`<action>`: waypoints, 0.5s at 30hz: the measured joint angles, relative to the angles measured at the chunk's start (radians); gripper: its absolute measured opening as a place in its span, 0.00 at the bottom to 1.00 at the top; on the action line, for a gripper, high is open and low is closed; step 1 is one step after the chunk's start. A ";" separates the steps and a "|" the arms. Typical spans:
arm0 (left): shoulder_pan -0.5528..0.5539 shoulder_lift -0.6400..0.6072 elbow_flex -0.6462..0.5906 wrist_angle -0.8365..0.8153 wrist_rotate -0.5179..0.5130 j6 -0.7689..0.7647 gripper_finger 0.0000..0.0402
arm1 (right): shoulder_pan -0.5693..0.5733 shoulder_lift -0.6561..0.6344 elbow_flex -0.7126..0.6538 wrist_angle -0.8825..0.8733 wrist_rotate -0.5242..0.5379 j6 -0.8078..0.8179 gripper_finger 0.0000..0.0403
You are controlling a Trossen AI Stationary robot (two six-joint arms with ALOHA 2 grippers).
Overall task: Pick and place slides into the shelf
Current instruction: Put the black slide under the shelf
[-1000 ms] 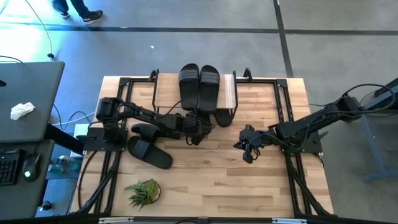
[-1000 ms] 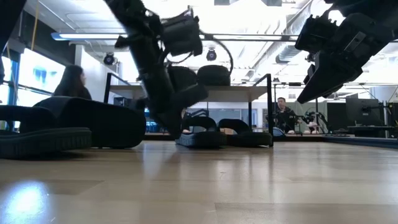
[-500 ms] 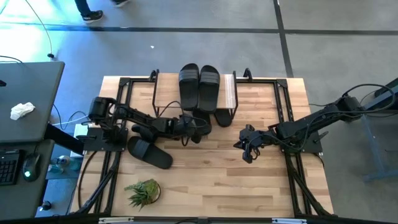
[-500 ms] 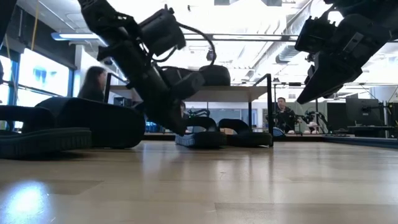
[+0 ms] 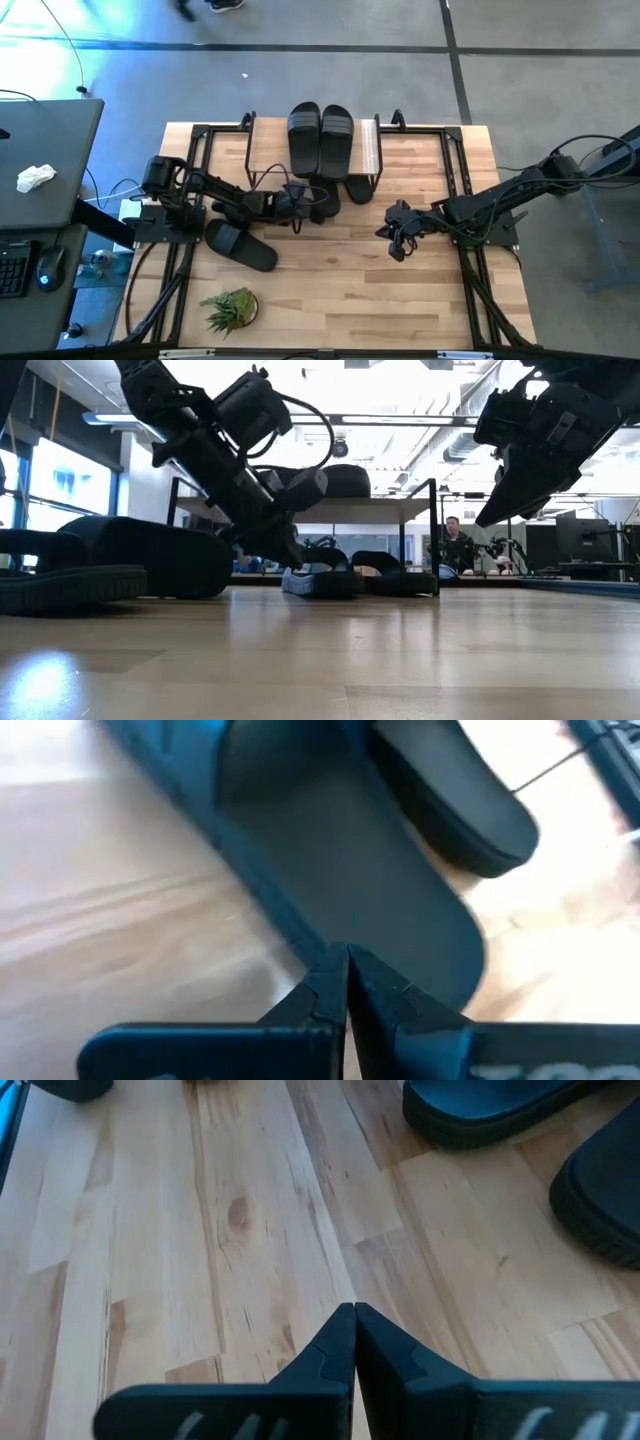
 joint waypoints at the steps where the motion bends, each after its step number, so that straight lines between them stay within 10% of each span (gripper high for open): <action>1: 0.000 0.000 0.000 -0.013 -0.005 -0.015 0.00 | 0.000 0.000 0.000 0.000 0.000 0.000 0.00; 15: 0.000 0.005 0.000 -0.079 -0.157 -0.125 0.00 | 0.002 0.000 0.000 0.001 0.033 0.027 0.00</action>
